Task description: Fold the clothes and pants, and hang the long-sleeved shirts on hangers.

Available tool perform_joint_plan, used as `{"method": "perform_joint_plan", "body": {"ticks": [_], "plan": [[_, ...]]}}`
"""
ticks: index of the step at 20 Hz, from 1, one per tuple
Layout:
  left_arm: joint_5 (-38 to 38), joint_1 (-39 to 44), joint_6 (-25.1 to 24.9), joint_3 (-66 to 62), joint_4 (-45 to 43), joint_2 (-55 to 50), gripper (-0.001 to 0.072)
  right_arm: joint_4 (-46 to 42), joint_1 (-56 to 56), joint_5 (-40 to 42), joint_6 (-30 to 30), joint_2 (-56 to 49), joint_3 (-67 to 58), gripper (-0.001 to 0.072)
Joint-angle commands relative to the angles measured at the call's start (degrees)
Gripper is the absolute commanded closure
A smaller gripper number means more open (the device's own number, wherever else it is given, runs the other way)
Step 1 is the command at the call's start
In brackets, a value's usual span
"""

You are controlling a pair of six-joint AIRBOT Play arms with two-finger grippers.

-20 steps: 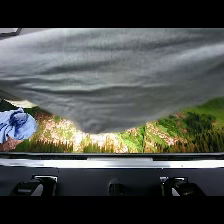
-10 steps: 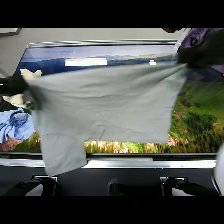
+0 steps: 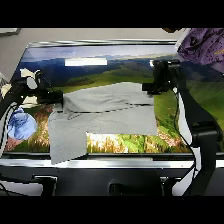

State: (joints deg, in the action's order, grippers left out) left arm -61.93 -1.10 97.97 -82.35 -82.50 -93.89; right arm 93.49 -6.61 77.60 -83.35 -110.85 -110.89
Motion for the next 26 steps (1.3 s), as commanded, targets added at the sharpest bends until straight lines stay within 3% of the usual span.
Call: {"method": "perform_joint_plan", "body": {"ticks": [1,3,5,7,9,15,22,24,25,26], "plan": [[-6.49,-3.91,-4.37,-3.58,0.94,-0.2,0.0266,13.94,5.81,3.34,-7.45,0.92,-0.02,0.0419],[-11.54,-8.37,-6.38,-3.26,1.29,3.5,0.0257,22.29,13.4,5.53,-11.78,5.49,1.33,0.0415],[-12.26,-14.03,-7.19,1.38,5.88,9.27,0.0257,26.69,21.44,5.44,-15.93,12.24,8.13,0.0341],[-12.15,-18.78,-9.53,9.09,9.97,15.58,0.0257,29.4,28.44,5.18,-18.14,18.64,19.74,0.0266],[-10.97,-22.56,-9.53,18.01,11.41,21.79,0.0258,31.45,32.94,4.24,-20.76,23.74,33.09,0.0254],[-8.98,-24.98,-9.53,25.77,11.1,25.31,0.0258,32.26,31.5,-1.25,-26.88,27.1,57.11,0.0253],[-9.01,-24.96,-9.46,25.77,11.21,25.35,0.0258,33.31,24.3,-5.99,-27.87,24.85,61.68,0.0252],[-10.58,-25.0,-6.16,25.77,11.52,25.33,0.0257,33.66,22.18,-5.92,-27.85,23.37,61.68,0.0252],[-10.56,-25.0,-6.05,25.81,11.39,25.24,0.0244,33.77,20.98,-6.05,-27.87,22.75,61.68,0.0262],[-9.92,-25.0,-6.1,25.81,11.61,25.09,0.0171,33.77,20.15,-6.86,-27.87,22.58,61.68,0.0367]]}}
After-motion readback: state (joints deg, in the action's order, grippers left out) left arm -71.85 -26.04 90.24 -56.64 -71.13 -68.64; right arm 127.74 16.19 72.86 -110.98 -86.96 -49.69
